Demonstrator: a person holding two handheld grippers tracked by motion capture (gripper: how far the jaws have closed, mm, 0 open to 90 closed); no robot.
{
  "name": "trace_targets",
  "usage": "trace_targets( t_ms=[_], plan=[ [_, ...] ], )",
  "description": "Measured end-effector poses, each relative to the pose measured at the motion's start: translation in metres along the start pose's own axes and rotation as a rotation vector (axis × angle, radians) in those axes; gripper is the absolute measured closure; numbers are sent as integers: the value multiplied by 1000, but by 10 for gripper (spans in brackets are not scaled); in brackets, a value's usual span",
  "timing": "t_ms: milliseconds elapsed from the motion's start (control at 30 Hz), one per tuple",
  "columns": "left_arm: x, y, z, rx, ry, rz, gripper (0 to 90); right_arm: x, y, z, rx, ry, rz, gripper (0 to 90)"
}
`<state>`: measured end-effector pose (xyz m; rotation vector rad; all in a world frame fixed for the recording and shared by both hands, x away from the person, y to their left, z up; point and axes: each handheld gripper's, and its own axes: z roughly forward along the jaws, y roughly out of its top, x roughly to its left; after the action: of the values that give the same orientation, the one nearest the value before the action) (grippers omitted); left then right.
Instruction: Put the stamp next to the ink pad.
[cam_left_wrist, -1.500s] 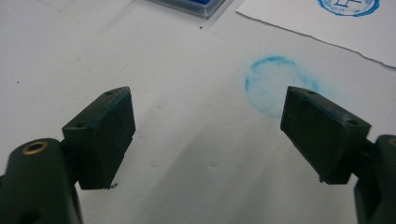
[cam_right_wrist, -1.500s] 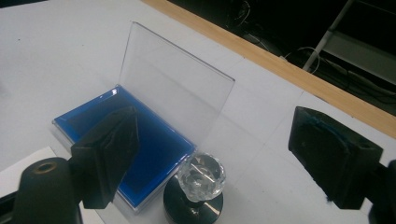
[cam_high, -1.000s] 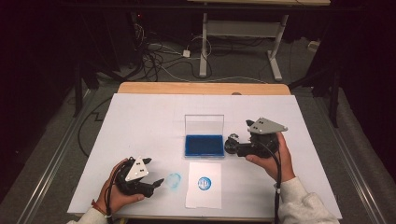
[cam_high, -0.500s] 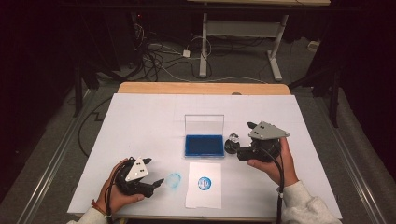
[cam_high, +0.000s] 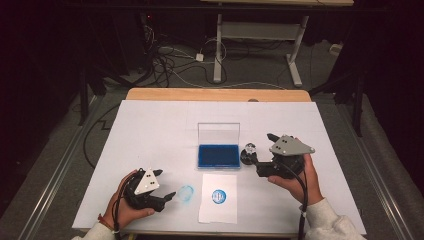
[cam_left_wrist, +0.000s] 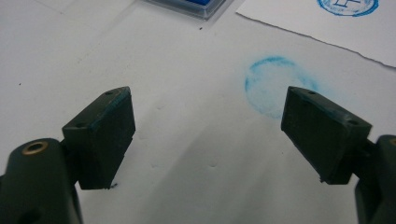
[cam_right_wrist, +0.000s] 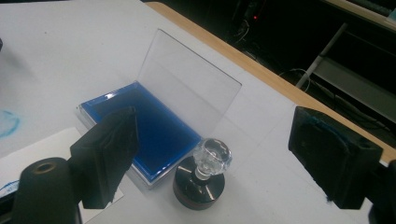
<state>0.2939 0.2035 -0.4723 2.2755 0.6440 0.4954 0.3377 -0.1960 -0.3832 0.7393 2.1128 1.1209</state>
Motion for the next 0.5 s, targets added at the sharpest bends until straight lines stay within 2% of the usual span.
trace_targets(
  t_ms=[133,500],
  plan=[
    [0,0,0,-3,-1,-2,171,0,-2,-3,2,2,5,165],
    [0,1,0,-3,-1,-1,171,4,-11,-12,-12,-5,-27,165]
  ],
)
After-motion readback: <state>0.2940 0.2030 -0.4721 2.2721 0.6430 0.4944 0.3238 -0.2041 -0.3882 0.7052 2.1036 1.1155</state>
